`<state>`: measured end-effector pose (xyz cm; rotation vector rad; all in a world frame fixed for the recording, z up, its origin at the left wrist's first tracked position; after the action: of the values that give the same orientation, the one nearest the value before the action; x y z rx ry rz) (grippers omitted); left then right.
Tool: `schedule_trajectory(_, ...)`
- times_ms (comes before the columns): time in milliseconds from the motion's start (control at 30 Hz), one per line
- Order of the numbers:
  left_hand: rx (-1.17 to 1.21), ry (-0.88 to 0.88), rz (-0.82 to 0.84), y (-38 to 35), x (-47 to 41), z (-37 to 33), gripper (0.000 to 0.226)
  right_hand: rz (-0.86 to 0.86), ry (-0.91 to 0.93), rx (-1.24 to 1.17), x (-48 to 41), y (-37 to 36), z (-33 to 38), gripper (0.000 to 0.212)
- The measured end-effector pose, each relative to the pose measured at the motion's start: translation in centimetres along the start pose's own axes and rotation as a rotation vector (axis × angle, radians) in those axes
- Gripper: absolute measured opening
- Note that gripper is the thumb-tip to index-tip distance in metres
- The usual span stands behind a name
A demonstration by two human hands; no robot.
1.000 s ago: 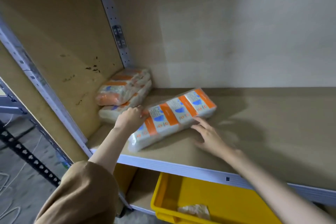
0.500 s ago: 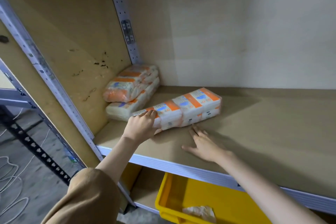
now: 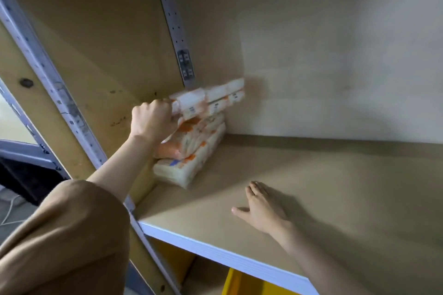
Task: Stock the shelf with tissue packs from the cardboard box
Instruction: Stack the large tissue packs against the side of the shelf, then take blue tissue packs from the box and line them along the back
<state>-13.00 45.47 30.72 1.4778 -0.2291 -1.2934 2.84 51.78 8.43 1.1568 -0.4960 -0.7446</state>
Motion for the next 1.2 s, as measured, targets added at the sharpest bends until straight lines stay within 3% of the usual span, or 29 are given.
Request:
schedule_trajectory(267, -0.052, 0.083, 0.120, -6.2, -2.0, -0.3, 0.036, -0.014, 0.027, 0.009, -0.6, -0.6, -0.4, 0.096)
schedule_trajectory(567, -0.101, 0.060, 0.249, -9.6, -2.3, -0.5, 0.079, -0.037, 0.023, -0.031, -0.4, -0.5, -0.5, 0.085)
schedule_trajectory(700, 0.075, 0.116, 0.411, -9.6, -2.8, 0.5, 0.093, -0.012, 0.010, -0.037, -0.1, -0.2, -0.2, 0.080)
schedule_trajectory(767, 0.234, 0.158, 0.405, -8.4, -2.2, 0.7, 0.082, -0.009, -0.005, -0.030, 0.3, 0.2, 0.0, 0.076)
schedule_trajectory(900, 0.364, 0.195, 0.222, -4.0, 1.3, 1.5, 0.046, -0.028, -0.019, -0.068, 1.6, 0.6, 1.4, 0.054)
schedule_trajectory(1000, 0.387, 0.186, 0.146, -1.3, 5.6, 2.8, 0.042, -0.065, 0.070, -0.131, 3.5, 0.0, 4.2, 0.041)
schedule_trajectory(1100, 0.411, 0.176, 0.148, -0.4, 11.0, 4.8, 0.035, -0.113, 0.220, -0.181, 6.2, -0.5, 8.1, 0.038)
schedule_trajectory(1200, 0.341, 0.189, 0.267, -1.4, 17.3, 7.1, 0.034, -0.071, 0.370, -0.223, 9.2, -1.5, 12.1, 0.039)
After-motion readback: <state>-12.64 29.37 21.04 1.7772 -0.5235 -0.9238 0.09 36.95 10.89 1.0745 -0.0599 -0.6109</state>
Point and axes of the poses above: each hand's wrist, its own x-axis away from the middle knuckle, its own y-axis out of the back of the hand, z = x × y, the point moved 5 cm from there along -x, towards the middle knuckle, and after that the axes turned 2 degrees about -z, right-handed, at the moved point
